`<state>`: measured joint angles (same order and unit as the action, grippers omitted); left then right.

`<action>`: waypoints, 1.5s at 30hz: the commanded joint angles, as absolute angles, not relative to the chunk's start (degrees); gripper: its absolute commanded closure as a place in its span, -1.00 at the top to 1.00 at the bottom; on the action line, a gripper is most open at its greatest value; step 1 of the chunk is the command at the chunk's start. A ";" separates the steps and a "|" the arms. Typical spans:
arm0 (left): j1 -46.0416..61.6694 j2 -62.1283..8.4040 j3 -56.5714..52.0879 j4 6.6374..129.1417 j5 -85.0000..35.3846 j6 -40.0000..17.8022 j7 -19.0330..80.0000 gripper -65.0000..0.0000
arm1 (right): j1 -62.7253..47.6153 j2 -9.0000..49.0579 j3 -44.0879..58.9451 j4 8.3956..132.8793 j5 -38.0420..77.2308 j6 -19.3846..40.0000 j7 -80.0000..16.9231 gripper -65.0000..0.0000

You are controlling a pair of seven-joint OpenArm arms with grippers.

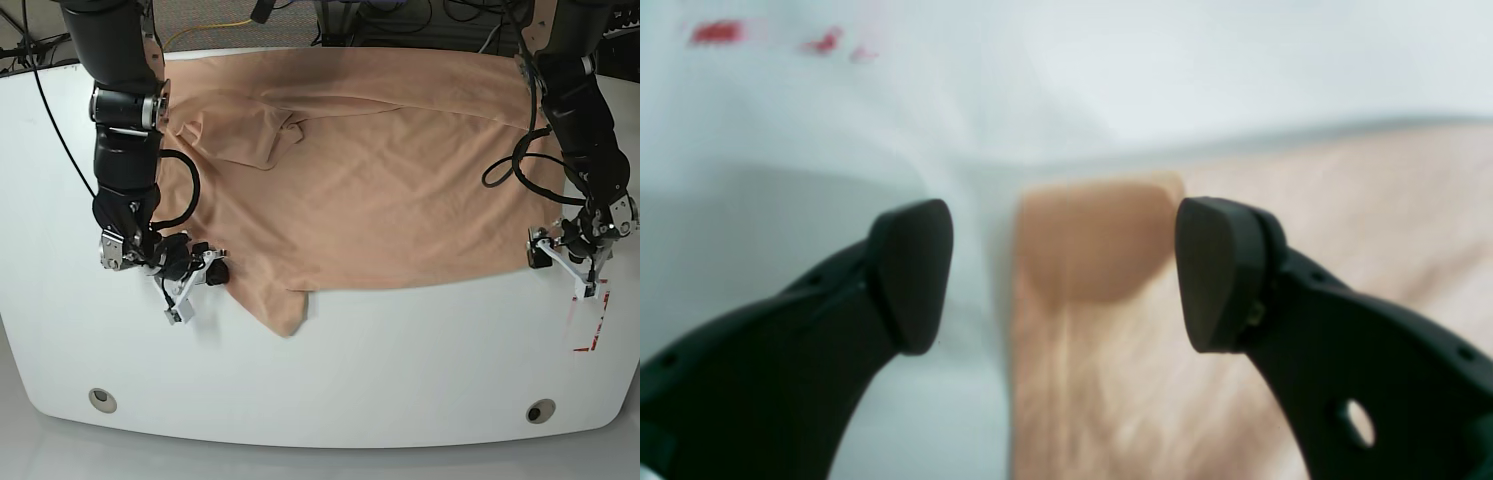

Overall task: Fold the T-shirt properly
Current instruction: 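Grasp the hem corners and fold the hem over onto the shoulder edge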

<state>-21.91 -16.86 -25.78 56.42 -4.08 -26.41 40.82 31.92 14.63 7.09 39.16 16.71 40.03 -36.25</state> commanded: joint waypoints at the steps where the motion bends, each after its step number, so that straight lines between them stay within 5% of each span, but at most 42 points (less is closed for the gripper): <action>1: -23.43 -17.98 -25.27 55.52 -4.44 -26.59 38.99 0.49 | 33.27 14.99 7.34 42.86 16.84 40.00 -38.55 -1.00; 5: -23.78 -17.89 -24.48 52.79 -4.53 -26.59 37.85 0.30 | 32.75 14.99 7.43 44.97 16.84 40.00 -39.78 -1.00; 16: -24.92 -17.98 -24.40 49.27 -4.18 -26.59 34.15 -1.00 | 32.66 15.52 7.52 46.46 16.92 40.00 -40.22 -1.00; 25: -21.41 -17.80 -24.57 64.92 -4.53 -30.46 34.33 -1.00 | 30.99 17.45 8.75 58.42 16.92 40.00 -48.04 -1.00; 45: -6.11 -15.78 -28.79 89.98 -4.53 -40.00 42.15 -1.00 | 9.27 14.64 22.64 105.27 19.12 40.00 -70.90 -1.00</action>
<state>-6.28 -14.83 -28.51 87.33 -4.38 -40.25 42.28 10.33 13.87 22.22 102.24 18.17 40.03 -71.20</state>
